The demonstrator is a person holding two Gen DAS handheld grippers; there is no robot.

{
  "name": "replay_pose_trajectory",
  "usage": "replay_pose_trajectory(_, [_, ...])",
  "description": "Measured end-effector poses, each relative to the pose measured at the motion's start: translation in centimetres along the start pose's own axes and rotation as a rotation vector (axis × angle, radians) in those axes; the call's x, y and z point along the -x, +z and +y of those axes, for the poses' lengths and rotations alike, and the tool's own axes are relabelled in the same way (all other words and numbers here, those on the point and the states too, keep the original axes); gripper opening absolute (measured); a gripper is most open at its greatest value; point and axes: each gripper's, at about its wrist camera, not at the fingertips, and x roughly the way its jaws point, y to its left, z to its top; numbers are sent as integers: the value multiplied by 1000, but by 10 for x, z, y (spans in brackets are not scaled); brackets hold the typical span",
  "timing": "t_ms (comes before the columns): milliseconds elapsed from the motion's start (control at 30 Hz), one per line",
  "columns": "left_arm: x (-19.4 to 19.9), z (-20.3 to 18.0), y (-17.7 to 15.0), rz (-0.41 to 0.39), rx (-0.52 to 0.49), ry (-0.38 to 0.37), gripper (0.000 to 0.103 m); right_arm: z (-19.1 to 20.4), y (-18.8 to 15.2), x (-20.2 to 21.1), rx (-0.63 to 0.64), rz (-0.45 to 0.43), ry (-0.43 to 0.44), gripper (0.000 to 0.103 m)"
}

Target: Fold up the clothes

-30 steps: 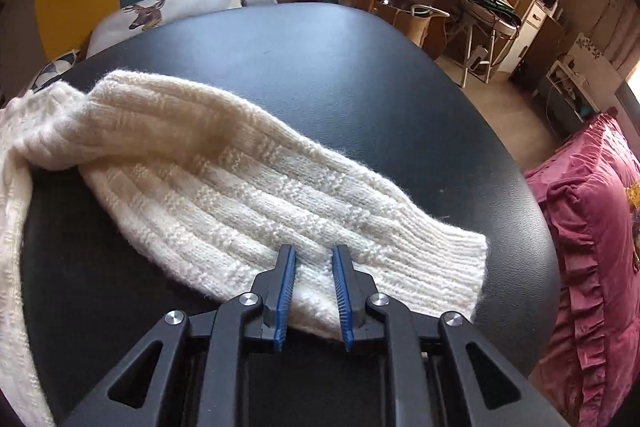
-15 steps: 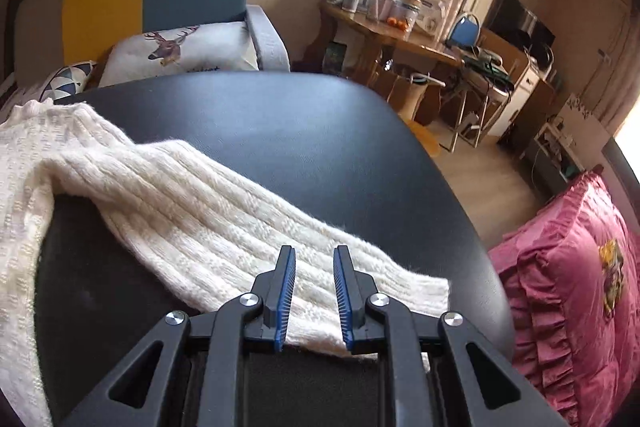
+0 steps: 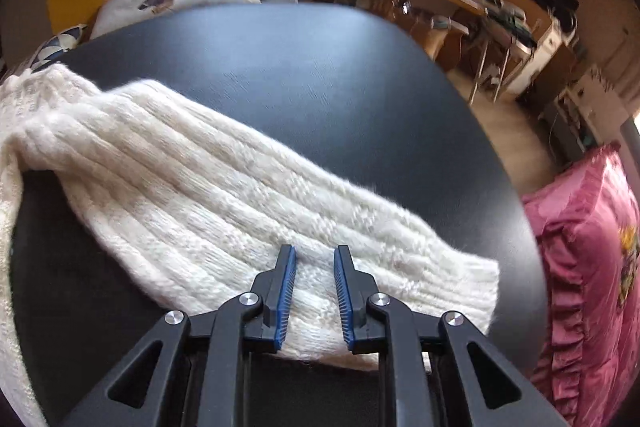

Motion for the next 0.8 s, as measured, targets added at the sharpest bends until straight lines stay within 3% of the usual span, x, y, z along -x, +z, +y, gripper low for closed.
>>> replay_pose_trajectory(133, [7,-4,12,-64,-39,-51,68,-15,4,-4,-45,4,26,18])
replay_pose_trajectory(333, [12,-23,69,-156,-157,-114,68,-25,9,-6,-48,1,75,20])
replay_pose_trajectory(433, [-10,-36,97,-164,-247,13,65,-29,10,-8,-62,-3,97,21])
replay_pose_trajectory(500, [-24,-33,111,-145,-266,32,64,-32,10,-9,-65,-6,108,21])
replay_pose_trajectory(600, [-44,-22,128,-91,-267,-31,64,-30,11,-10,-57,0,109,21])
replay_pose_trajectory(667, [-58,-17,137,-27,-270,-114,64,-29,12,-10,-51,4,109,21])
replay_pose_trajectory(767, [-78,-18,144,34,-271,-157,64,-27,13,-10,-41,10,107,21])
replay_pose_trajectory(800, [-85,-19,144,53,-275,-155,45,-26,12,-11,-37,11,104,21])
